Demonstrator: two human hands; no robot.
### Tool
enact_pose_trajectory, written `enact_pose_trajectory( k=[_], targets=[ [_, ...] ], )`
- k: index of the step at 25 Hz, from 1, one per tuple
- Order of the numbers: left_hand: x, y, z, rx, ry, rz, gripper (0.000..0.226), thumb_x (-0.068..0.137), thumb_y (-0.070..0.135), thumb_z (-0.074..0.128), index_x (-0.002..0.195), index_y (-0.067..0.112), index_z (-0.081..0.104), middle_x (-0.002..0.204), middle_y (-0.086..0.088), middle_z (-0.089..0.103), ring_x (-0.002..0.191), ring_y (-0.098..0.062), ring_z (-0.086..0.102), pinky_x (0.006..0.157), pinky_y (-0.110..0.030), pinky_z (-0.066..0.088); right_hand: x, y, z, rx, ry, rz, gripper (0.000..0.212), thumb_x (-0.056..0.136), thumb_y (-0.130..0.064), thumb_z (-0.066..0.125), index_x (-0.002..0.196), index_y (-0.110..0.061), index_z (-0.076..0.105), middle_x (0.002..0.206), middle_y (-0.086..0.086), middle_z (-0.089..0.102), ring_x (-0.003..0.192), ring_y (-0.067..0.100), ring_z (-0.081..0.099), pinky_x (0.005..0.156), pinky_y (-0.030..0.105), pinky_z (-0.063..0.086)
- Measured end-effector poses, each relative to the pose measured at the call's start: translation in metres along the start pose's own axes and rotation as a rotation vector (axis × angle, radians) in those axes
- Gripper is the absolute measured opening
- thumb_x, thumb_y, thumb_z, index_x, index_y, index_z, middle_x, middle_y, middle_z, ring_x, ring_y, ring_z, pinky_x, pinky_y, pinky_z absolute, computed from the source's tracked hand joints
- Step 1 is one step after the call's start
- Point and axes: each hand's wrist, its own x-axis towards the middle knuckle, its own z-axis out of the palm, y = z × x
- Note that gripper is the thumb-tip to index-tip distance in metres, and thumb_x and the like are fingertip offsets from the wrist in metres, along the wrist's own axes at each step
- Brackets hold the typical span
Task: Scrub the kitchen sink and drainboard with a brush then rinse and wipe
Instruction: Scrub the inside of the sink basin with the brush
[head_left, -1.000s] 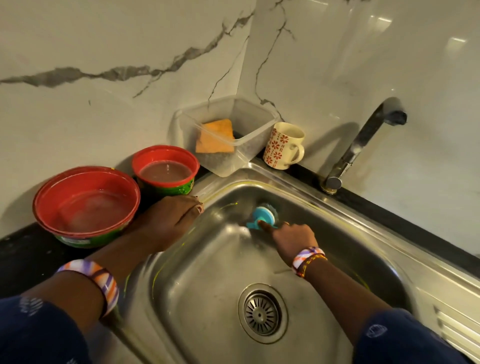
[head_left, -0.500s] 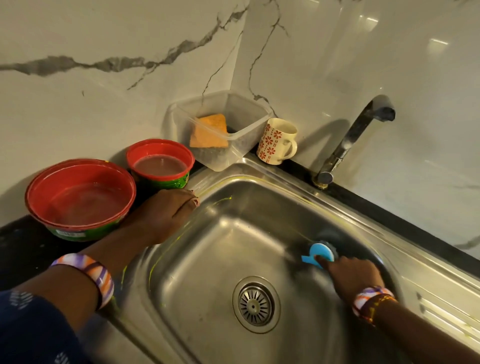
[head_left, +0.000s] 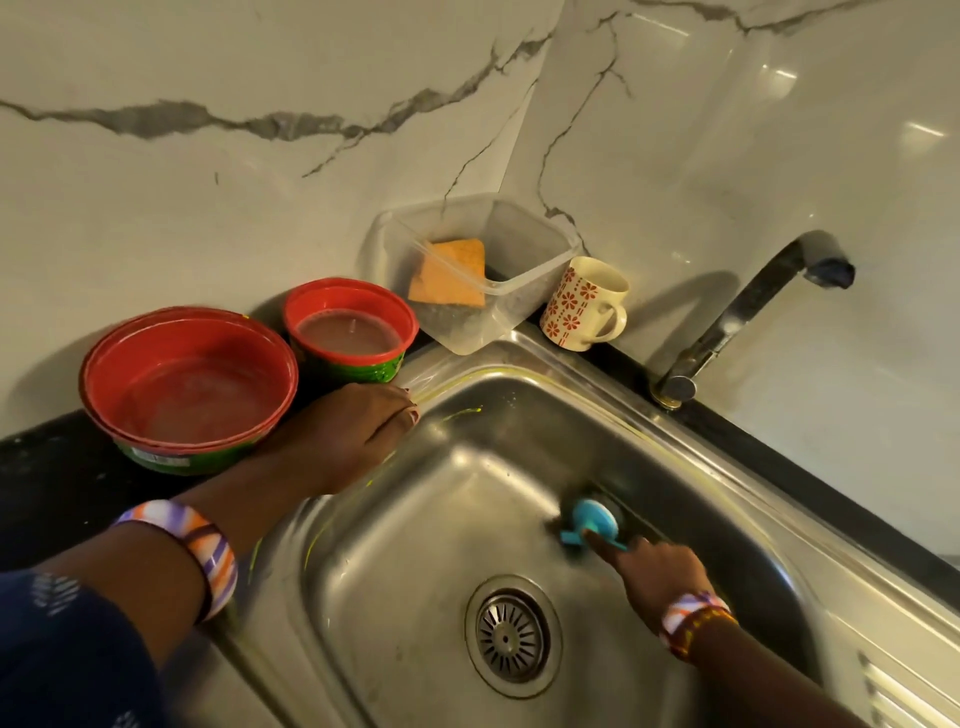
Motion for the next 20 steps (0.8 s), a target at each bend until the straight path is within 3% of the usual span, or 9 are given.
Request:
enact_pose_trajectory(
  k=[3, 5, 9, 13, 16, 20],
  targets=[
    [0.002, 0.002, -0.001, -0.040, 0.011, -0.011, 0.062, 0.084, 0.050, 0.032, 0.090, 0.001, 0.068, 0.094, -0.011, 0.070, 0.091, -0.024, 0.063, 0.084, -0.034, 0.041, -0.029, 0.013, 0.001, -0.016, -0.101, 0.072, 0.050, 0.101, -0.029, 0.031, 0.147, -0.038, 0.015, 0.124, 0.002, 0.058, 0.111, 0.021, 0.060, 0.090, 0.031, 0.047],
    [0.002, 0.003, -0.001, -0.038, 0.008, -0.007, 0.057, 0.086, 0.046, 0.035, 0.089, 0.000, 0.068, 0.094, -0.012, 0.070, 0.090, -0.024, 0.062, 0.083, -0.032, 0.039, -0.026, 0.013, -0.009, -0.053, -0.080, 0.091, 0.048, 0.100, -0.029, 0.032, 0.147, -0.034, 0.018, 0.123, 0.002, 0.059, 0.109, 0.022, 0.061, 0.088, 0.031, 0.048],
    [0.000, 0.003, -0.001, -0.048, 0.004, -0.024, 0.046, 0.087, 0.036, 0.039, 0.093, 0.002, 0.069, 0.098, -0.009, 0.070, 0.095, -0.021, 0.062, 0.085, -0.026, 0.040, 0.029, -0.008, -0.057, -0.084, 0.165, 0.046, 0.050, 0.101, -0.023, 0.025, 0.149, -0.028, 0.012, 0.119, 0.009, 0.059, 0.105, 0.029, 0.061, 0.070, 0.031, 0.041],
    [0.001, 0.002, 0.001, -0.011, 0.001, -0.024, 0.051, 0.086, 0.040, 0.037, 0.111, 0.007, 0.067, 0.116, -0.003, 0.067, 0.110, -0.011, 0.057, 0.089, -0.007, 0.029, 0.076, -0.048, -0.103, -0.090, 0.347, -0.119, 0.048, 0.100, -0.019, 0.028, 0.147, -0.025, 0.020, 0.124, 0.014, 0.055, 0.108, 0.033, 0.058, 0.071, 0.034, 0.043],
    [0.000, 0.004, -0.002, -0.020, 0.003, 0.010, 0.059, 0.086, 0.049, 0.032, 0.102, 0.005, 0.070, 0.107, -0.006, 0.069, 0.100, -0.008, 0.057, 0.087, -0.014, 0.035, 0.068, -0.034, -0.079, -0.119, 0.239, -0.081, 0.042, 0.101, -0.019, 0.030, 0.142, -0.023, 0.034, 0.122, 0.011, 0.059, 0.109, 0.032, 0.060, 0.078, 0.035, 0.047],
    [0.001, 0.005, -0.003, -0.001, 0.002, 0.033, 0.066, 0.082, 0.052, 0.026, 0.093, 0.003, 0.069, 0.098, -0.008, 0.070, 0.093, -0.018, 0.062, 0.086, -0.028, 0.040, -0.010, 0.017, -0.011, -0.067, -0.005, 0.048, 0.038, 0.098, -0.032, 0.037, 0.135, -0.030, 0.043, 0.125, 0.001, 0.060, 0.115, 0.025, 0.058, 0.091, 0.032, 0.046]
  ],
)
